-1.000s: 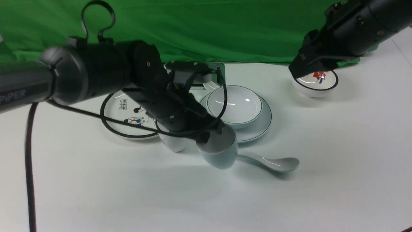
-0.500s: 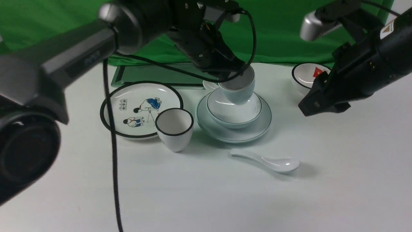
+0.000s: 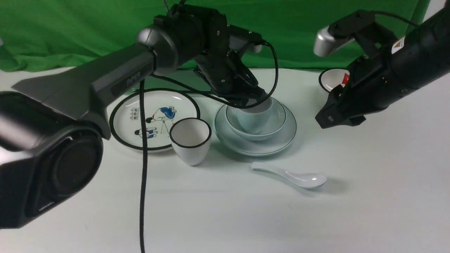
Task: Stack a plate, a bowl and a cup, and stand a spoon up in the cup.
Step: Use the left arm to put the blue teacup into the blue rice bowl in the middle, then use the right arm to grab a blue soup spoon
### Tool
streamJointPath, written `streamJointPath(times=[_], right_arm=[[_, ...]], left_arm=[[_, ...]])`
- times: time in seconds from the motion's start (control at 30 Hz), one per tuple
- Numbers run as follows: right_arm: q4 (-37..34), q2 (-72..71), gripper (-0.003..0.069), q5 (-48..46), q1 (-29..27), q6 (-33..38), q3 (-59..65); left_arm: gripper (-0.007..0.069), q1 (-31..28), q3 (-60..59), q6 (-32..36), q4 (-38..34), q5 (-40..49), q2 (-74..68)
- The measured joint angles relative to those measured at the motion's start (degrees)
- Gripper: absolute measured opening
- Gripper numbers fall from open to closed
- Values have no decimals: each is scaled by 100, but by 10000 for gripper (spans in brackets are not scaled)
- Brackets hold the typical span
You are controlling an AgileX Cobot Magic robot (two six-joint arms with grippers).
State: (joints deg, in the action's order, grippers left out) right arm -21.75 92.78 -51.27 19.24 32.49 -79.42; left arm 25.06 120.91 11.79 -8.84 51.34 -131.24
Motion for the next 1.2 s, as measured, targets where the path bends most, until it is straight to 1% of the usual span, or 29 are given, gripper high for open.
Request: streamJointPath(times=[0.03, 0.07, 0.13, 0.17, 0.23, 0.3, 0.37, 0.4, 0.43, 0.47, 0.53, 0.57, 0.6, 0.63, 0.67, 0.73, 0.8, 0.83, 0.87, 0.93, 0.97, 1.0, 1.03, 1.07, 1.13, 1.17, 1.2], right_arm=[[0, 26, 317, 0, 0, -1, 0], [0, 272, 343, 0, 30, 46, 0], [0, 500, 392, 0, 99, 195, 0], [4, 614, 424, 6, 158, 260, 0], [-1, 817, 479, 45, 301, 397, 0], [-1, 968, 506, 105, 442, 520, 0], [-1, 1149, 515, 245, 602, 698, 0], [6, 1239, 517, 342, 675, 788, 0], [6, 1258, 517, 363, 675, 801, 0], [55, 1411, 518, 582, 799, 910, 0], [140, 1571, 518, 923, 896, 1063, 0], [167, 1639, 518, 1091, 926, 1119, 0], [172, 1656, 518, 1119, 933, 1132, 0], [199, 1797, 518, 1283, 955, 1203, 0], [208, 1870, 518, 1352, 967, 1231, 0], [228, 2027, 506, 1406, 973, 1238, 0], [234, 2175, 475, 1458, 973, 1238, 0], [238, 2276, 440, 1515, 973, 1232, 0], [238, 2276, 440, 1528, 973, 1232, 0], [238, 2347, 305, 1577, 973, 1176, 0], [240, 2347, 269, 1582, 973, 1141, 0], [246, 2347, 246, 1592, 973, 1129, 0], [236, 2347, 157, 1571, 973, 1018, -13], [236, 2341, 155, 1503, 973, 916, -28], [244, 2327, 161, 1328, 973, 784, -81], [236, 2244, 162, 1078, 973, 605, -169], [231, 2208, 162, 1050, 973, 587, -180]], left_arm=[[202, 0, 0, 0, -1, 2, 5], [269, 0, 82, 15, -16, 9, 55], [335, 0, 217, 41, 59, 57, 166], [356, 0, 313, 40, 172, 130, 269], [372, -13, 516, 40, 489, 403, 560], [362, -85, 648, 40, 712, 709, 868], [319, -242, 707, 40, 829, 1057, 1322], [286, -347, 721, 40, 884, 1231, 1559], [279, -369, 726, 40, 884, 1266, 1607], [207, -569, 725, 40, 884, 1493, 2037], [122, -848, 614, 49, 884, 1622, 2520], [90, -971, 507, 49, 853, 1637, 2713], [82, -1002, 507, 49, 853, 1637, 2761], [24, -1258, 268, 53, 775, 1643, 3137], [1, -1383, 110, 55, 719, 1643, 3323], [-26, -1663, -396, 67, 527, 1617, 3743], [-35, -1847, -1000, 67, 385, 1522, 4181], [-38, -1945, -1558, 72, 325, 1373, 4601], [-38, -1955, -1643, 72, 313, 1347, 4603], [-38, -2056, -2902, 73, 261, 791, 5446], [-38, -2069, -3270, 73, 267, 620, 5623], [-38, -2069, -3359, 73, 267, 575, 5733], [-37, -2076, -4081, 73, 318, 247, 6136], [-37, -2082, -4514, 73, 349, 51, 6413], [-37, -2088, -5014, 73, 392, -180, 6751], [-37, -2097, -5646, 18, 482, -487, 7206], [-37, -2097, -5719, 17, 490, -524, 7264]])
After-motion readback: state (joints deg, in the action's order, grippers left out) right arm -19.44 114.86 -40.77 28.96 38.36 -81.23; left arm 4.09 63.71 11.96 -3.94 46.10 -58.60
